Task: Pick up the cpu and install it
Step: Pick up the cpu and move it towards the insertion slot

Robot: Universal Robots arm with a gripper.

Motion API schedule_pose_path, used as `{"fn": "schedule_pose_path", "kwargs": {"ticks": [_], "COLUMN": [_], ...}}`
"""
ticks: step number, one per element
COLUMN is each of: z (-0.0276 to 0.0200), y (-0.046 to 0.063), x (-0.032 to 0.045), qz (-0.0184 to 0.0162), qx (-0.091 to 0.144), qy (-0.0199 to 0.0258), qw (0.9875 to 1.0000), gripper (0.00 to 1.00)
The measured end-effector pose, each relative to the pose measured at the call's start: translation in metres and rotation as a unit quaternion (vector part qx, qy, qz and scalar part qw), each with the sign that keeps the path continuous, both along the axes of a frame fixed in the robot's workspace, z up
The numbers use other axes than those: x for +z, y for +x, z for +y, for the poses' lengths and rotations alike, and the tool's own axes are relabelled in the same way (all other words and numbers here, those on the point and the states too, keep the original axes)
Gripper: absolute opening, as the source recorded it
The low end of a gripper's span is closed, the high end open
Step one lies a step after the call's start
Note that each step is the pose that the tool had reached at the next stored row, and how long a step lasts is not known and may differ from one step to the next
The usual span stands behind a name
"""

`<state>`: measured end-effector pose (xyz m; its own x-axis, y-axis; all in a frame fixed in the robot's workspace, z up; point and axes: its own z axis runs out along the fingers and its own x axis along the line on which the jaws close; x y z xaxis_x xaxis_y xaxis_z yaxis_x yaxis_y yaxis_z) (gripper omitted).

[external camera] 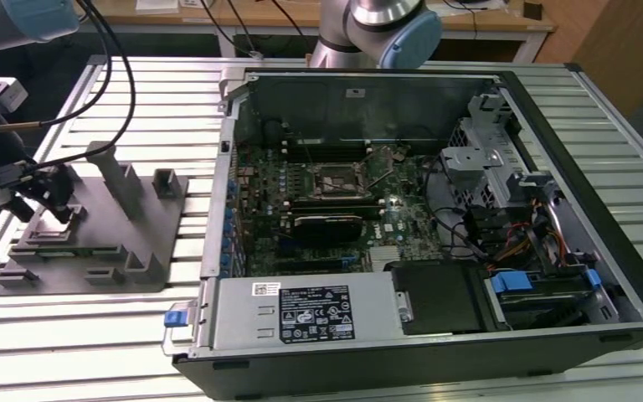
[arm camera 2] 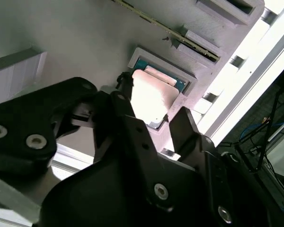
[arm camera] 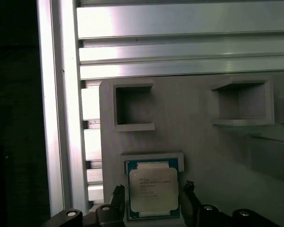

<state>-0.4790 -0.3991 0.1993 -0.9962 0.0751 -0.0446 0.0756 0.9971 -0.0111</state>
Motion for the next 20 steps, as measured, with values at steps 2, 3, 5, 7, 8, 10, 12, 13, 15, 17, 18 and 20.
{"fn": "schedule_pose_path", "kwargs": {"ticks": [2,3,5,7,8,10,12,13,15,17,18,20], "z": [0.0000,0.0000,0.0000,0.0000,0.0000,0.0000,0.0000,0.0001,0.0008,0.0021,0.0029,0.0040], "y": [0.000,0.000,0.000,0.000,0.000,0.000,0.000,0.000,0.000,0.000,0.000,0.000], "x": [0.0000,-0.0001,-0.0008,-0.0028,-0.0041,-0.0065,-0.0084,-0.0090,-0.0096,-0.0102,-0.0106,-0.0118], "qz": [0.0000,0.0000,-0.0004,-0.0018,-0.0019,-0.0022,-0.0027,-0.0028,-0.0028,-0.0028,-0.0029,-0.0029], "qx": [0.000,0.000,0.000,0.000,0.000,0.000,0.000,0.000,0.000,0.000,0.000,0.000], "qy": [0.0000,0.0000,0.0001,0.0003,0.0004,0.0003,0.0003,0.0004,0.0004,0.0004,0.0005,0.0005], "qw": [1.0000,1.0000,1.0000,1.0000,1.0000,1.0000,1.0000,1.0000,1.0000,1.0000,1.0000,1.0000], "gripper": [0.58,0.65,0.65,0.65,0.65,0.65,0.65,0.65,0.65,0.65,0.65,0.65]}}
